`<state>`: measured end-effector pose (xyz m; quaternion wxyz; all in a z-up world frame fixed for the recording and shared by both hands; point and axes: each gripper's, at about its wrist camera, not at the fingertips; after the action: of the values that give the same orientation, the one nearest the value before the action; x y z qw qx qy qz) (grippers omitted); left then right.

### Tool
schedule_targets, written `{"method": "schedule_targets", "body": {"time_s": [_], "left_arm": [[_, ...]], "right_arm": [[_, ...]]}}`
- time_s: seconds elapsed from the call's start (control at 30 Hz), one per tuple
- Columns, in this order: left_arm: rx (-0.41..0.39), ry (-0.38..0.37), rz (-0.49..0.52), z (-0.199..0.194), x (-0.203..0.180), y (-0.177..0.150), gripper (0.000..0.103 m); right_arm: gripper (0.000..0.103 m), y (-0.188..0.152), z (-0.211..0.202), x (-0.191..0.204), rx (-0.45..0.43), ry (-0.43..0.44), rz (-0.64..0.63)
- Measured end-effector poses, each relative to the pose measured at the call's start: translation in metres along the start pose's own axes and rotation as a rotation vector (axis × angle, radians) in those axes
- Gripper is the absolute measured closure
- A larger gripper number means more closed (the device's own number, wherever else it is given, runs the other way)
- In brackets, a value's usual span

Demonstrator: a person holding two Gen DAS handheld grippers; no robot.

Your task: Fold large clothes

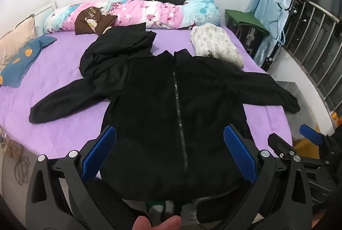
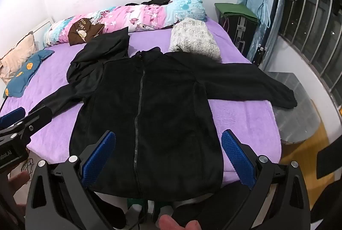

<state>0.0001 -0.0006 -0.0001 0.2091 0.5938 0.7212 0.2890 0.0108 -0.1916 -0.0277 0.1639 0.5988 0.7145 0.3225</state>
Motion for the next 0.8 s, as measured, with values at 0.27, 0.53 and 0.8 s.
{"method": "schedule_targets", "body": {"time_s": [0.27, 0.53, 0.8], "left_arm": [[0.005, 0.001, -0.001, 0.0027, -0.0026, -0.0011, 0.006], [0.011, -0.003, -0.002, 0.0047, 0.0031, -0.0059, 0.006], [0.020, -0.006, -0.006, 0.0073, 0.0059, -0.0058, 0.006]], "right_arm": [[0.006, -0.0005, -0.0010, 0.0015, -0.001, 0.004, -0.002], [0.006, 0.0001, -0.0013, 0.0021, -0.002, 0.002, -0.002], [0.006, -0.0016, -0.0002, -0.0001, 0.001, 0.003, -0.001]]}}
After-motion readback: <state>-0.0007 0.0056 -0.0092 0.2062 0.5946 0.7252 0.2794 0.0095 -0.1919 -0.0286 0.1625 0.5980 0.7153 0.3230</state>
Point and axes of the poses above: each gripper's, at about its wrist camera, not at the fingertips, and z roughly the way its jaws point, x to its left, y to its top, and after that the axes turned 9 degrees about y, right-handed
